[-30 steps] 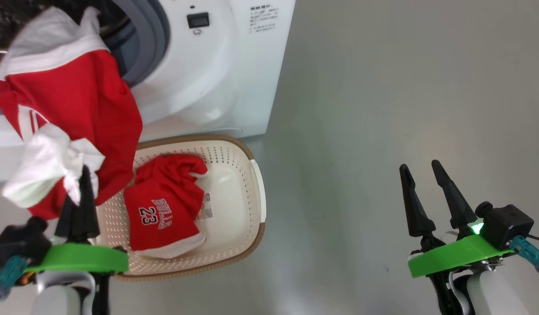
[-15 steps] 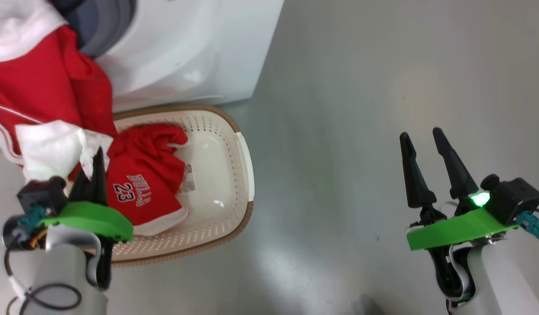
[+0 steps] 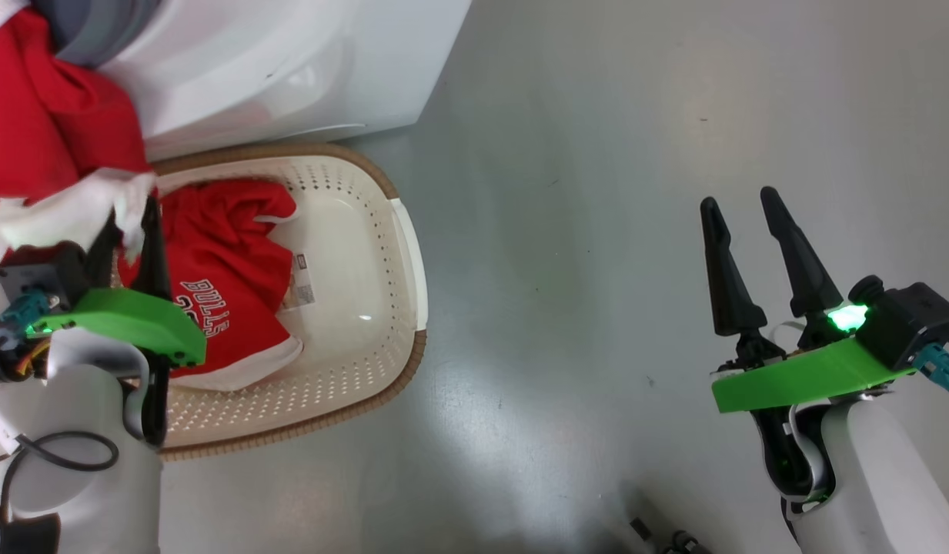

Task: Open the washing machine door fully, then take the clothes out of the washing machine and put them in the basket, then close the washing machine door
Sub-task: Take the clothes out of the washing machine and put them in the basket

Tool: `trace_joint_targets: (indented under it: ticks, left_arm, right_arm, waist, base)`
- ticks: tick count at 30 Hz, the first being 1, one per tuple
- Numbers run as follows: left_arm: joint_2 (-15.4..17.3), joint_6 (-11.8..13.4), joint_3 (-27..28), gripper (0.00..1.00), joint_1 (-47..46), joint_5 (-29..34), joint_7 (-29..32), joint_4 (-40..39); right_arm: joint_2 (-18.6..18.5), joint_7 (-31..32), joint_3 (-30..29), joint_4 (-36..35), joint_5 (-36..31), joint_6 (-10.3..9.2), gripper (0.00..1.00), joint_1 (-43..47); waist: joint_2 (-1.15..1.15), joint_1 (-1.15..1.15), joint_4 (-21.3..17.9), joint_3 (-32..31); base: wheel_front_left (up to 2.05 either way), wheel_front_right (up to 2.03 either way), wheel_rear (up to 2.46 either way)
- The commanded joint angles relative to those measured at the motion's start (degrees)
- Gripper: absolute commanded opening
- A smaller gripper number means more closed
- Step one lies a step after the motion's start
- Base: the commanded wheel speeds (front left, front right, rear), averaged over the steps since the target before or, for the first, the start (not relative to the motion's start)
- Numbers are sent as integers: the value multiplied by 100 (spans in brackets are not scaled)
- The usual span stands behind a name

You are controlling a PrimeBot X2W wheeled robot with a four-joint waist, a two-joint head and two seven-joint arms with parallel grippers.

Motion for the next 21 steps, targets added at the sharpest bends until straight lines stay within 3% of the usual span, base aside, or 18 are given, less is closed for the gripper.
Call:
trace_joint_targets:
  ticks: [1,5,12,21]
  left_arm:
    - [197,-31,150,77,20,32,-29,-63]
    - [177,-32,175,93,23,30,-29,-66]
    - [48,-32,302,99,138,-57,-29,-227]
    - [-171,-32,405,100,595,-74,-29,-1274]
  right_arm:
    - [-47,-37,140,-126,27,28,100,-15]
    - [-47,-37,129,-105,31,28,100,-18]
    - [-47,-37,75,-104,-10,28,100,-22]
    - [-47,-37,8,-107,-126,28,100,38]
  waist:
    - [0,0,-16,23]
    - [0,0,6,-1]
    - [0,0,109,-64]
    - [0,0,346,-198]
  base:
    - [0,0,0]
    - [0,0,0]
    - [0,0,0]
    - [0,0,0]
